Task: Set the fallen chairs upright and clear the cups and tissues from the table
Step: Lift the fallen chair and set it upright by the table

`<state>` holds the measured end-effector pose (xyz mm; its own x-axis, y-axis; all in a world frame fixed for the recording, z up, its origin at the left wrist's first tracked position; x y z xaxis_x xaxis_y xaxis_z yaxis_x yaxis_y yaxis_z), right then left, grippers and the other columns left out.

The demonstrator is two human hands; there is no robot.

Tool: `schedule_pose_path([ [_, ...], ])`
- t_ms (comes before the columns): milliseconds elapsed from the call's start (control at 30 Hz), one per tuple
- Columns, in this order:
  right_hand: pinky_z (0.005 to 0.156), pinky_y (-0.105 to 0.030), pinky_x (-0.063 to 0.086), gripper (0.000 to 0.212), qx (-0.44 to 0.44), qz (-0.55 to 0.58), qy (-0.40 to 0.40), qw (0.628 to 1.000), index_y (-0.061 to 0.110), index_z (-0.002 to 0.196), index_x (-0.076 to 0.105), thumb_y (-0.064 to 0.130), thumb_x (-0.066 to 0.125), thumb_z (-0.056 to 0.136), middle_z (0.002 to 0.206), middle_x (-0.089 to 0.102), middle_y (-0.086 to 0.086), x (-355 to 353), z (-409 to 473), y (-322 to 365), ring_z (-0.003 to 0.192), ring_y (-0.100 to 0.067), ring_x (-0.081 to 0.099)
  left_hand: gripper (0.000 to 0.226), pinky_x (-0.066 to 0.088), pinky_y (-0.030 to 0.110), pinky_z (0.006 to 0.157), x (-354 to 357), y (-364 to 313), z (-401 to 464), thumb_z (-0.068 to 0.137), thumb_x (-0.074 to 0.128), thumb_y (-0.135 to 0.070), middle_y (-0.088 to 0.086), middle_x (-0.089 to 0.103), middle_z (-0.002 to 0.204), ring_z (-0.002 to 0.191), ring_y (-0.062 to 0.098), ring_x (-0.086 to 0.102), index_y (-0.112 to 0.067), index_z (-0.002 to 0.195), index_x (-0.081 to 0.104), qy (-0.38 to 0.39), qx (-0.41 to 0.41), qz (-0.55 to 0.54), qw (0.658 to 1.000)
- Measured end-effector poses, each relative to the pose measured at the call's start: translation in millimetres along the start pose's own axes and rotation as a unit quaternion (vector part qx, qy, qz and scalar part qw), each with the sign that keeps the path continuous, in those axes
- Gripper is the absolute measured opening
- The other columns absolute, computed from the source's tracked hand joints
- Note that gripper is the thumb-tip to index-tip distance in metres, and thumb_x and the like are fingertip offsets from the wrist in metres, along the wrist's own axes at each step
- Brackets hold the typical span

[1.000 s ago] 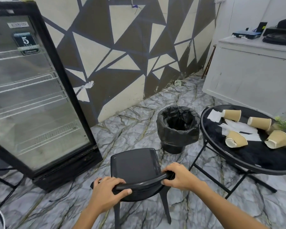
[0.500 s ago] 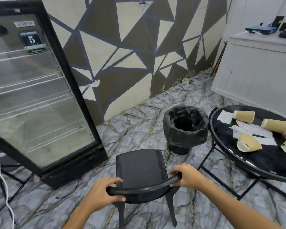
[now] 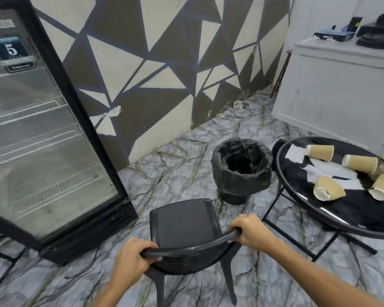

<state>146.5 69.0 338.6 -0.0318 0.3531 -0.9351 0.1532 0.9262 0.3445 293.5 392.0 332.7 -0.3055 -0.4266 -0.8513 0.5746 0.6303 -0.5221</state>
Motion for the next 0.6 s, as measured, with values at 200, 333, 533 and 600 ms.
schedule_pose_path([
  [200, 0.082, -0.037, 0.046, 0.024, 0.038, 0.042, -0.043, 0.997, 0.021, 0.082, 0.068, 0.041, 0.081, 0.076, 0.080, 0.067, 0.006, -37, -6, -10, 0.082, -0.013, 0.059, 0.044, 0.038, 0.015, 0.062, -21, -23, 35, 0.055, 0.097, -0.031, -0.042, 0.061, 0.092, 0.080, -0.001, 0.053, -0.041, 0.086, 0.067, -0.023, 0.050, -0.025, 0.998],
  [333, 0.078, -0.034, 0.047, 0.027, 0.059, 0.050, -0.068, 0.995, 0.019, 0.082, 0.068, 0.040, 0.082, 0.074, 0.078, 0.067, 0.006, -57, -22, -15, 0.079, -0.012, 0.059, 0.034, 0.039, 0.016, 0.066, -26, -43, 57, 0.056, 0.096, -0.032, -0.037, 0.062, 0.091, 0.082, -0.003, 0.053, -0.035, 0.081, 0.073, -0.015, 0.082, -0.056, 0.995],
  [533, 0.065, -0.024, 0.040, 0.027, 0.126, 0.054, -0.118, 0.984, 0.020, 0.073, 0.061, 0.034, 0.084, 0.071, 0.071, 0.061, 0.007, -93, -83, -35, 0.071, -0.006, 0.054, 0.035, 0.041, 0.014, 0.072, -17, -100, 88, 0.060, 0.095, -0.033, -0.033, 0.060, 0.079, 0.081, -0.003, 0.054, -0.033, 0.088, 0.074, 0.015, 0.167, -0.094, 0.981],
  [600, 0.067, -0.023, 0.040, 0.026, 0.146, 0.054, -0.130, 0.979, 0.025, 0.071, 0.059, 0.035, 0.084, 0.071, 0.072, 0.060, 0.010, -100, -107, -36, 0.072, -0.003, 0.053, 0.035, 0.040, 0.013, 0.073, -8, -117, 96, 0.060, 0.096, -0.033, -0.031, 0.062, 0.081, 0.083, -0.005, 0.054, -0.032, 0.088, 0.074, 0.029, 0.203, -0.103, 0.973],
])
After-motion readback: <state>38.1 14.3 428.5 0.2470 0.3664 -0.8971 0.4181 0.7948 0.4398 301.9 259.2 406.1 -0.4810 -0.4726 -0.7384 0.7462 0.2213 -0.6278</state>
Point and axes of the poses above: each hand's wrist, its own z-axis towards the middle knuckle, its own x-axis out of the palm, y = z × x, the point moved 5 cm from there along z, towards the middle knuckle
